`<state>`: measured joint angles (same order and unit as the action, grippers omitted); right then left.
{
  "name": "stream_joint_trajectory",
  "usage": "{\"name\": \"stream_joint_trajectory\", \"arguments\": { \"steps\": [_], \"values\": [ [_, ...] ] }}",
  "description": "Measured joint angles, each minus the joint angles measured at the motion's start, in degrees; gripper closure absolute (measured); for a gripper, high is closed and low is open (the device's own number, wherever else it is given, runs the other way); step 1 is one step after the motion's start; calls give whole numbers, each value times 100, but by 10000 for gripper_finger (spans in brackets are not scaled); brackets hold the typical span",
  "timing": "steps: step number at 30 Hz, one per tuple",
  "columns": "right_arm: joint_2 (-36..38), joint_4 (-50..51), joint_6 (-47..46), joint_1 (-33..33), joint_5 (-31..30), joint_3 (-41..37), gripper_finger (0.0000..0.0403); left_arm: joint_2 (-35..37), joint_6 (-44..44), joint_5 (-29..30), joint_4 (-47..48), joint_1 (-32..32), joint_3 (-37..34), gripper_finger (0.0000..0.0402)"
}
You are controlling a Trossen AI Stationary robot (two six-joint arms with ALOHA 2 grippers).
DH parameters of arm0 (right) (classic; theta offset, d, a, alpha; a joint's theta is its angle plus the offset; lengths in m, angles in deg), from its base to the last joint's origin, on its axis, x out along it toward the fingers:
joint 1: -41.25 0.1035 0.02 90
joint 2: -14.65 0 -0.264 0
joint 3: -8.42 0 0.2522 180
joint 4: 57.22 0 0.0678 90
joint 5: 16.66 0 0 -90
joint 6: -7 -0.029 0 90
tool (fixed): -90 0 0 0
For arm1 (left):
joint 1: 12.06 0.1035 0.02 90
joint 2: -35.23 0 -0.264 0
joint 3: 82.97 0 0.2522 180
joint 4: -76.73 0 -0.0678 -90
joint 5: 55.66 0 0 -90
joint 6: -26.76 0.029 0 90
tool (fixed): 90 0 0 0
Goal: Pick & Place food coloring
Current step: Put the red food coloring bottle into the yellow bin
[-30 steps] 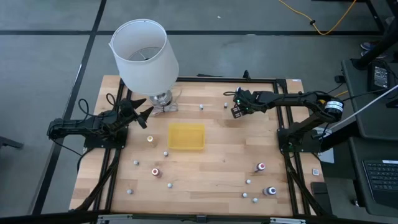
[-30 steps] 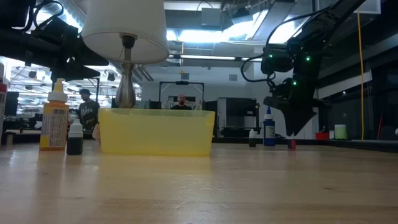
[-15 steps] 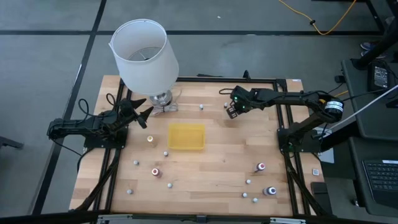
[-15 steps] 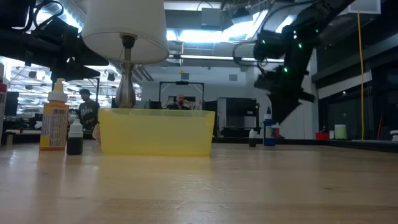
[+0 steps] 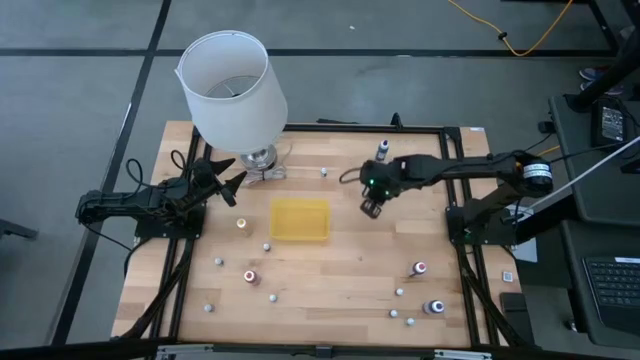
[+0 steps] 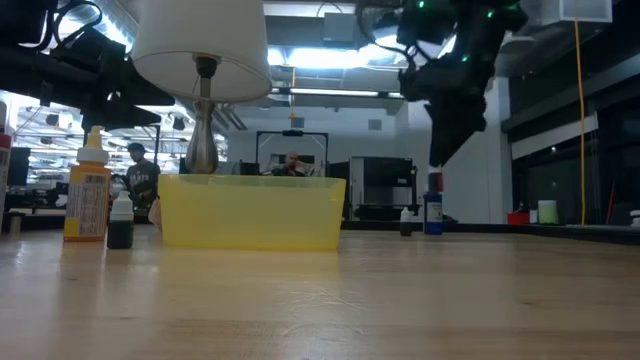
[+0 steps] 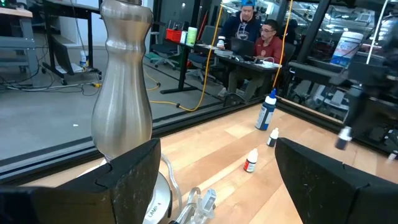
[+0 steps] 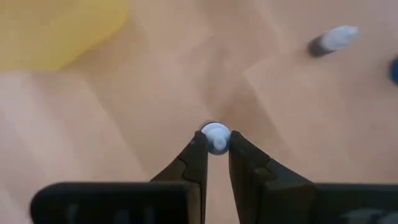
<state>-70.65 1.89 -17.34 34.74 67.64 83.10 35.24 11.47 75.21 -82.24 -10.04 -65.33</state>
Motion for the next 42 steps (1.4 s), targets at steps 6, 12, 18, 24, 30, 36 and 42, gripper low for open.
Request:
{"name": "stream_joint_trajectory", "arguments": {
  "steps": [6,12,18,24,30,36,42],
  "values": [
    [0,88,-84,741,38,138,355,0,0,0,0,0,0,89],
    [-417,344,66,1086,44,775,355,0,0,0,0,0,0,91],
    [-1063,383,383,1091,42,1480,355,0,0,1,0,0,0,91],
    [-1758,385,672,974,41,2302,355,0,-2,0,0,0,0,89],
    [-2444,450,844,817,142,3124,355,0,0,-1,0,0,0,90],
    [-2936,450,1023,674,278,3738,355,0,0,1,0,0,0,91],
    [-3294,549,1131,548,280,3767,355,0,0,-1,0,0,0,89]
  ]
}}
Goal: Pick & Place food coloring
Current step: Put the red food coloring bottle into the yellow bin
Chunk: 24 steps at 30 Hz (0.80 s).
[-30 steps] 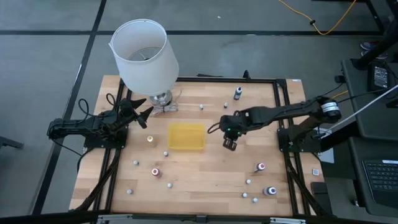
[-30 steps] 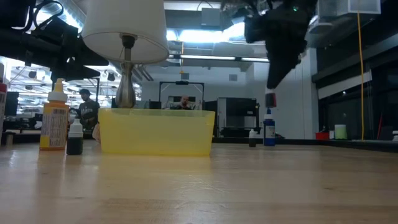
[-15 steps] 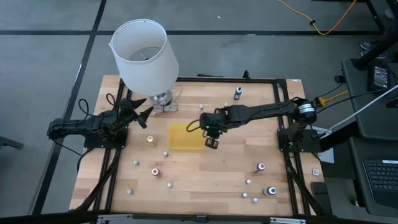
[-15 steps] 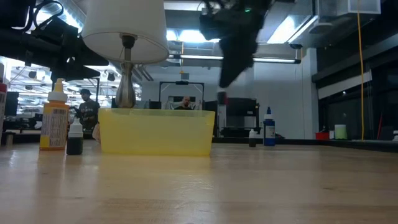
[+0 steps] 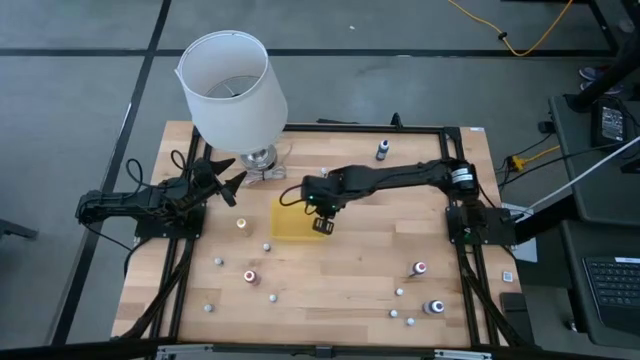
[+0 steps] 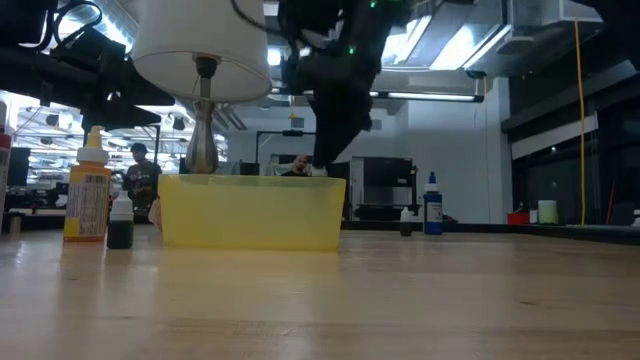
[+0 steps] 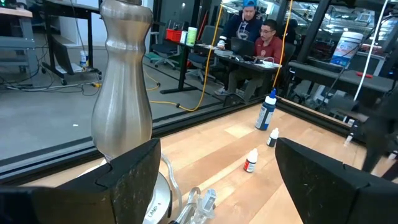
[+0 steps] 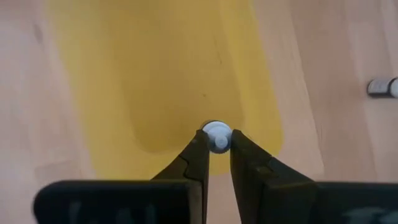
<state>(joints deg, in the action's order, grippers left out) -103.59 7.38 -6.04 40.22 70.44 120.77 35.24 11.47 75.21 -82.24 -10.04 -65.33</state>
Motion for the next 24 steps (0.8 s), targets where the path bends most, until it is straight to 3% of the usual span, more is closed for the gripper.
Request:
{"name": "stream_joint_trajectory", "arguments": {
  "steps": [18,24],
  "values": [
    [-522,-329,184,-49,-80,0,354,0,0,0,0,0,0,90],
    [-565,-395,155,-106,-98,2,317,0,0,0,0,0,0,90]
  ]
}}
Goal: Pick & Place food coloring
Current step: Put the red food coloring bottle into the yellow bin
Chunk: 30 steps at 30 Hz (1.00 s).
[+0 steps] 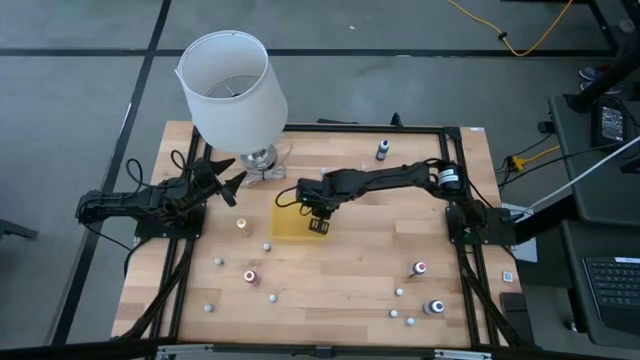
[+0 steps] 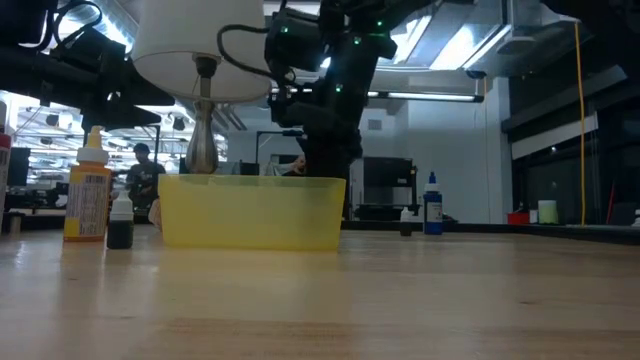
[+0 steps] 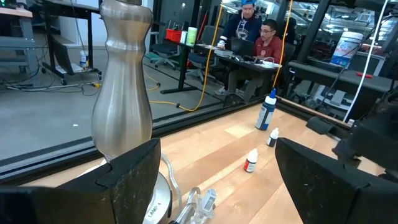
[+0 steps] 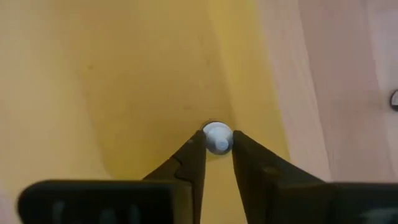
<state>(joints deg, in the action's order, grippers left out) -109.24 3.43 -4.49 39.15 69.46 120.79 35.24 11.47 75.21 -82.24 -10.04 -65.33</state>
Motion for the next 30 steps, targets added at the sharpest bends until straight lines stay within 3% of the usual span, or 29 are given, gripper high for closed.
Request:
{"name": "stream_joint_trajectory", "arguments": {
  "steps": [6,14,26,30],
  "values": [
    [-18,1,0,-6,-12,-2,288,0,0,0,0,0,0,89],
    [35,109,-14,-60,-35,-3,287,0,0,0,0,0,0,90],
    [700,144,-41,-204,-111,-2,258,0,0,1,0,0,0,90],
    [974,424,-481,-313,-387,0,240,0,0,0,0,0,0,89]
  ]
}}
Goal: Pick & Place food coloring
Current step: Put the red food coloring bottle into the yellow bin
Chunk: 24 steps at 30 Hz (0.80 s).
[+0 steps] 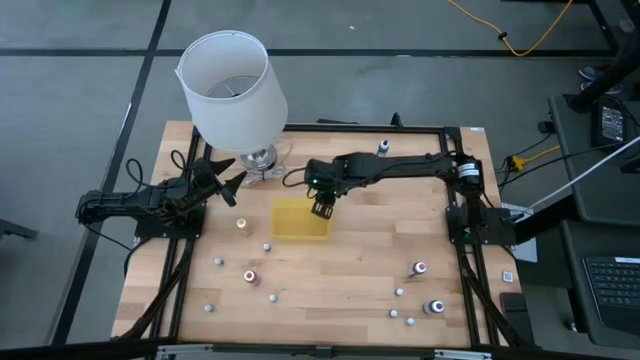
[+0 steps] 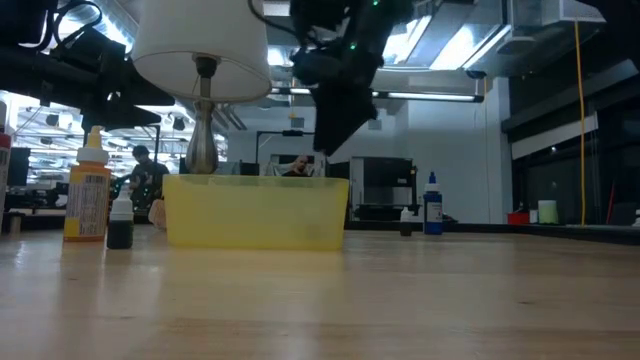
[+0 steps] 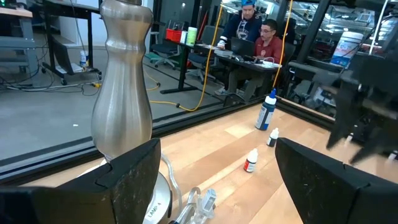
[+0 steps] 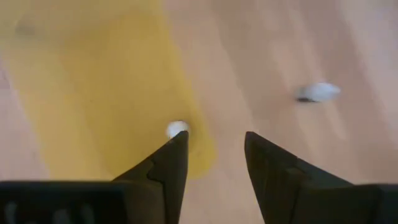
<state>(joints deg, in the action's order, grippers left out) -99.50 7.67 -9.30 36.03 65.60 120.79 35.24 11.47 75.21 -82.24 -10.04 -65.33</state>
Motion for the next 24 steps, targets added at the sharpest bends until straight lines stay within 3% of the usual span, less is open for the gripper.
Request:
{"name": "stream_joint_trajectory", "arguments": {
  "steps": [5,10,24],
  "values": [
    [238,767,-987,-273,-560,0,221,0,0,2,0,0,0,90],
    [349,1332,-1822,-699,-629,0,211,0,0,0,0,0,0,89],
    [339,1420,-2451,-1587,-721,-68,210,0,0,0,0,0,0,91]
  ]
}}
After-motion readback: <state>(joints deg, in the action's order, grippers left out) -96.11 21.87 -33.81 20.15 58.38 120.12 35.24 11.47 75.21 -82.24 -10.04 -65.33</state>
